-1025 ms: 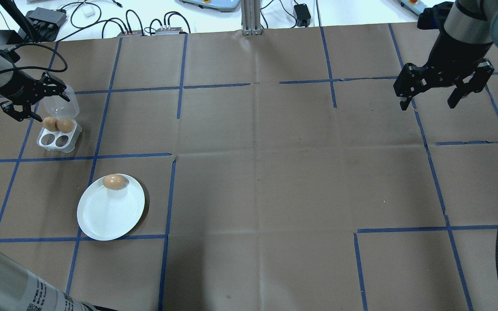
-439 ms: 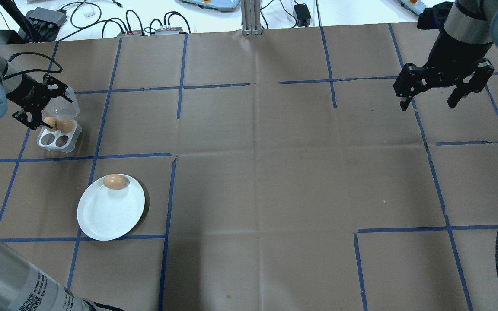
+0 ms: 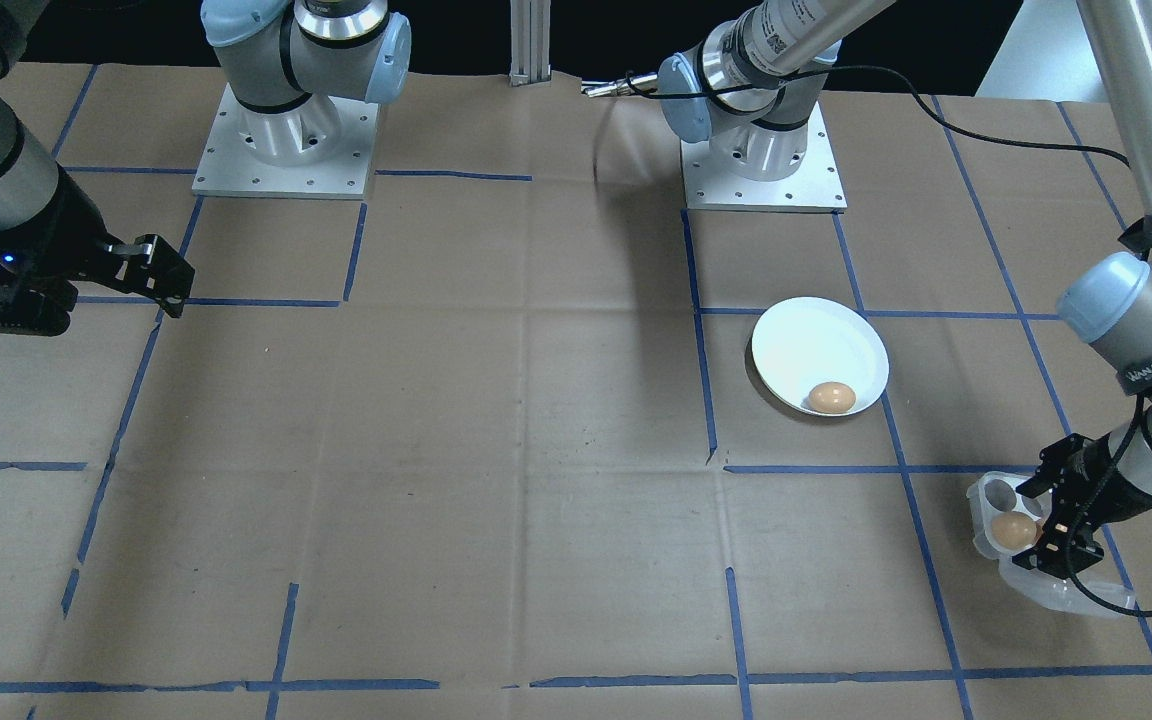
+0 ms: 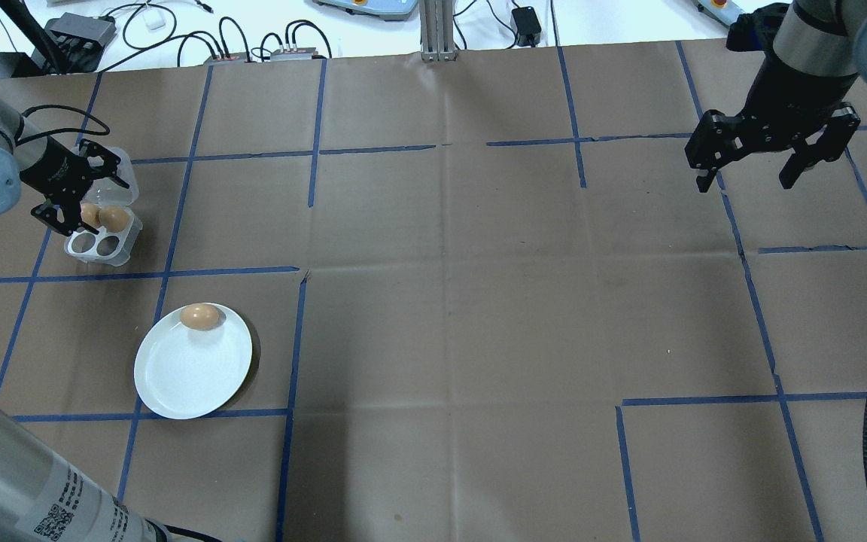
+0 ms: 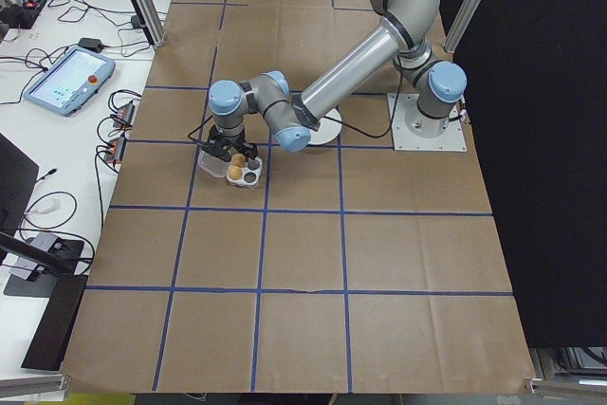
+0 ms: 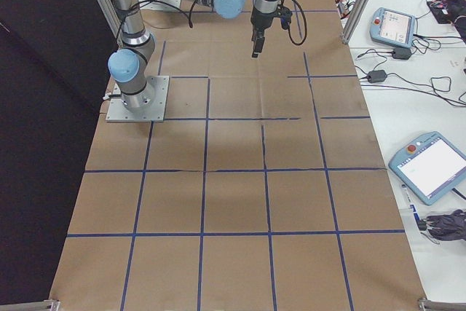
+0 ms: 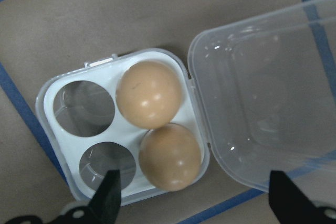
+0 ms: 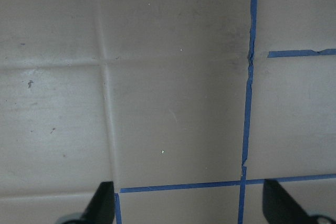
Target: Place egg on plate
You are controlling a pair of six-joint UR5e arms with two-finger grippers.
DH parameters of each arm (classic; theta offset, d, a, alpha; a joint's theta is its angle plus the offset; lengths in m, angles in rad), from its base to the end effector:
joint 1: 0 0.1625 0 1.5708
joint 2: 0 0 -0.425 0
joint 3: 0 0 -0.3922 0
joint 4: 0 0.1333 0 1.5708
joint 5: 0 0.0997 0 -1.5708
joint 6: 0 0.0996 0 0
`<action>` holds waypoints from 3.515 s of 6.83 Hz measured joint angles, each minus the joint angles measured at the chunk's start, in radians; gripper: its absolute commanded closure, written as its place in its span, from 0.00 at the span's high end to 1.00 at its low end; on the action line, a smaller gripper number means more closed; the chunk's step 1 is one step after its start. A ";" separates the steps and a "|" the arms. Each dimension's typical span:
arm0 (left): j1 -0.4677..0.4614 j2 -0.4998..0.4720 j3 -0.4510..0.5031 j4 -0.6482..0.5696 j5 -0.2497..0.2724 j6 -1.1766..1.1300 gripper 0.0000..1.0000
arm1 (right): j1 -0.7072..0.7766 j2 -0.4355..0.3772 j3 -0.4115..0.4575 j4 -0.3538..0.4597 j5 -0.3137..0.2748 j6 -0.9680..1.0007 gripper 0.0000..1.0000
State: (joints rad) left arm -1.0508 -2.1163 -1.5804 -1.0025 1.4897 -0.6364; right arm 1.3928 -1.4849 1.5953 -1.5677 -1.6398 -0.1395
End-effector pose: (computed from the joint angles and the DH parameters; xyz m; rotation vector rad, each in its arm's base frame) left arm 0.2027 -0.6385 0.2212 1.6716 -2.5629 0.0129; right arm 0.0334 -0.5283 0.4327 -0.0533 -3.0852 -0.1899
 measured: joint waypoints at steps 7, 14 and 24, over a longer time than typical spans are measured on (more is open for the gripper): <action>0.002 -0.020 0.002 -0.002 0.029 -0.113 0.89 | 0.000 0.000 0.000 0.000 0.000 0.000 1.00; 0.002 -0.034 0.010 -0.017 0.023 -0.140 0.30 | 0.000 0.000 0.000 0.000 0.000 0.000 1.00; -0.015 0.245 -0.145 -0.323 0.016 -0.160 0.10 | 0.000 0.000 0.000 0.000 0.000 0.000 1.00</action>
State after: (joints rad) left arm -1.0655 -1.8712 -1.7249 -1.3251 1.5058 -0.7968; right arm 1.3928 -1.4849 1.5953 -1.5677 -1.6398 -0.1396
